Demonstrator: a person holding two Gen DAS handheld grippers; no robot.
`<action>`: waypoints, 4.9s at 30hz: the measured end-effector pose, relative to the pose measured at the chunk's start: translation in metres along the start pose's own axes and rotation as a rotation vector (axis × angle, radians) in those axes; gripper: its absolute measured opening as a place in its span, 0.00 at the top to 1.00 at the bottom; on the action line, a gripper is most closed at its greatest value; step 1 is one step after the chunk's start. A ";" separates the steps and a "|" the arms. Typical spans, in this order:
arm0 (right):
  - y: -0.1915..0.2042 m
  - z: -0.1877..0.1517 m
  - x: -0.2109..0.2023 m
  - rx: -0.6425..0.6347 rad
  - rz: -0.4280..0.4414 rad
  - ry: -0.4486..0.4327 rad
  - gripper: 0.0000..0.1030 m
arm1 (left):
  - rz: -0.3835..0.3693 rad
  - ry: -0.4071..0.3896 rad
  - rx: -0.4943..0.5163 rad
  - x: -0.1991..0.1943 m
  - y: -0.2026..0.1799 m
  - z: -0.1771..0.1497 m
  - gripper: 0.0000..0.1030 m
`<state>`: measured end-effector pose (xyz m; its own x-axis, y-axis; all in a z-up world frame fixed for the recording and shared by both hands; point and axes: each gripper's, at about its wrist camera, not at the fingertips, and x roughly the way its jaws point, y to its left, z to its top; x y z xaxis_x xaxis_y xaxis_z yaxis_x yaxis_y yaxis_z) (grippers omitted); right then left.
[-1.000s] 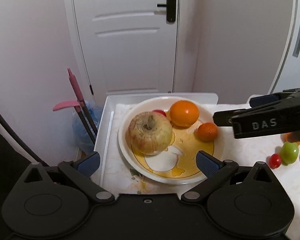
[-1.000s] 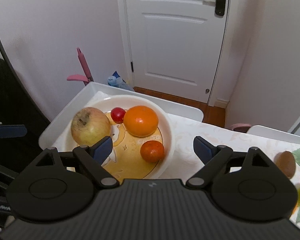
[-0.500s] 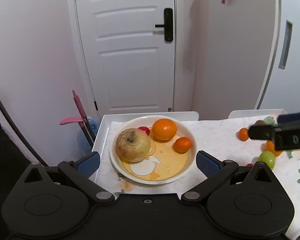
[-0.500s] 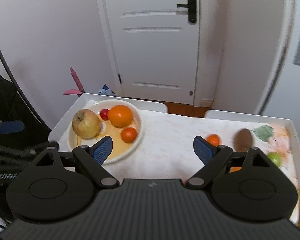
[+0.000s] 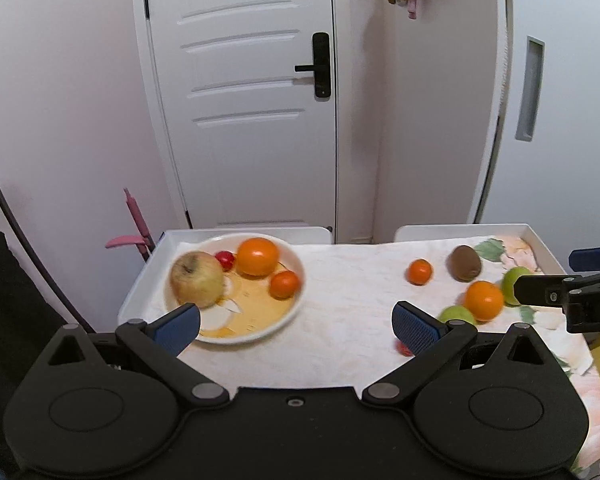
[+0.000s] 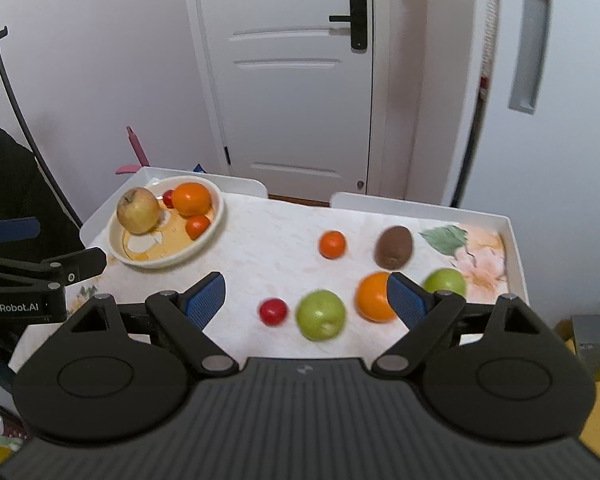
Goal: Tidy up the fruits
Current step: 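Move both tools back toward the remaining fruits on the table, then grasp the red cherry tomato with the left tool while the right tool grasps the large orange, then carry the tomato and orange to the duck bowl with both tools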
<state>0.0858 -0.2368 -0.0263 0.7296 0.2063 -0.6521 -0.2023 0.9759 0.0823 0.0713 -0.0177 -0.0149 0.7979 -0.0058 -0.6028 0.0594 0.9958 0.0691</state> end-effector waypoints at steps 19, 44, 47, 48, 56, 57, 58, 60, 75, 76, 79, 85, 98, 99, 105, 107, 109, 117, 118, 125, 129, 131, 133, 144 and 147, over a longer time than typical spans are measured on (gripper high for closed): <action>-0.082 -0.034 0.054 -0.092 0.060 0.040 0.03 | 0.057 0.065 -0.034 0.072 -0.083 -0.036 0.01; -0.091 -0.048 0.134 -0.098 0.120 0.115 0.25 | -0.002 0.162 0.098 0.157 -0.115 -0.054 0.41; -0.091 -0.047 0.138 -0.091 0.126 0.113 0.26 | -0.022 0.157 0.111 0.159 -0.117 -0.054 0.49; -0.091 -0.047 0.140 -0.089 0.126 0.112 0.27 | -0.029 0.157 0.112 0.159 -0.117 -0.054 0.54; -0.090 -0.045 0.150 -0.083 0.137 0.105 0.29 | -0.050 0.152 0.125 0.162 -0.123 -0.052 0.66; -0.089 -0.045 0.151 -0.082 0.139 0.105 0.30 | -0.051 0.153 0.125 0.162 -0.123 -0.051 0.66; -0.089 -0.045 0.152 -0.080 0.141 0.104 0.30 | -0.052 0.154 0.123 0.163 -0.122 -0.051 0.67; -0.088 -0.044 0.153 -0.077 0.142 0.101 0.29 | -0.054 0.157 0.120 0.163 -0.122 -0.051 0.67; -0.085 -0.042 0.165 -0.048 0.150 0.086 0.26 | -0.041 0.167 0.105 0.157 -0.120 -0.053 0.67; -0.085 -0.042 0.165 -0.049 0.148 0.082 0.26 | -0.041 0.167 0.103 0.156 -0.119 -0.054 0.67; -0.087 -0.041 0.165 -0.054 0.151 0.075 0.27 | -0.041 0.166 0.099 0.154 -0.118 -0.054 0.67; -0.089 -0.039 0.158 -0.054 0.127 0.059 0.28 | -0.037 0.155 0.090 0.147 -0.113 -0.051 0.67; -0.067 0.001 0.111 -0.044 0.129 0.005 0.28 | -0.015 0.090 0.047 0.102 -0.085 -0.019 0.67; -0.062 0.005 0.108 -0.042 0.131 0.002 0.28 | -0.012 0.084 0.043 0.098 -0.081 -0.016 0.67; -0.026 0.024 0.092 -0.031 0.145 -0.006 0.28 | -0.001 0.062 0.045 0.081 -0.047 0.000 0.67; -0.013 0.030 0.089 -0.032 0.154 -0.011 0.28 | 0.003 0.056 0.040 0.078 -0.033 0.005 0.67; 0.003 0.036 0.086 -0.037 0.161 -0.013 0.28 | 0.009 0.051 0.039 0.076 -0.019 0.009 0.67; 0.058 0.051 0.094 -0.040 0.167 -0.003 0.28 | 0.010 0.063 0.048 0.083 0.034 0.016 0.67; 0.065 0.052 0.096 -0.039 0.163 -0.001 0.28 | 0.008 0.067 0.050 0.086 0.041 0.016 0.67; 0.105 0.055 0.117 -0.024 0.127 0.023 0.28 | -0.022 0.115 0.054 0.117 0.083 0.009 0.67; 0.121 0.055 0.132 -0.011 0.100 0.038 0.28 | -0.043 0.156 0.063 0.139 0.101 0.001 0.67; 0.127 0.054 0.137 -0.005 0.090 0.046 0.28 | -0.056 0.175 0.066 0.150 0.109 -0.001 0.67; 0.132 0.054 0.144 0.005 0.081 0.054 0.28 | -0.068 0.191 0.074 0.159 0.114 -0.004 0.67; 0.145 0.058 0.164 0.023 0.040 0.072 0.28 | -0.125 0.177 0.131 0.171 0.125 -0.008 0.16; 0.149 0.061 0.168 0.011 0.040 0.073 0.28 | -0.138 0.168 0.131 0.165 0.131 -0.006 0.16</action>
<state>0.2175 -0.0522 -0.0777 0.6715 0.2397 -0.7012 -0.2231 0.9677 0.1172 0.2068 0.1125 -0.1099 0.6666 -0.1147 -0.7365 0.2464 0.9664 0.0725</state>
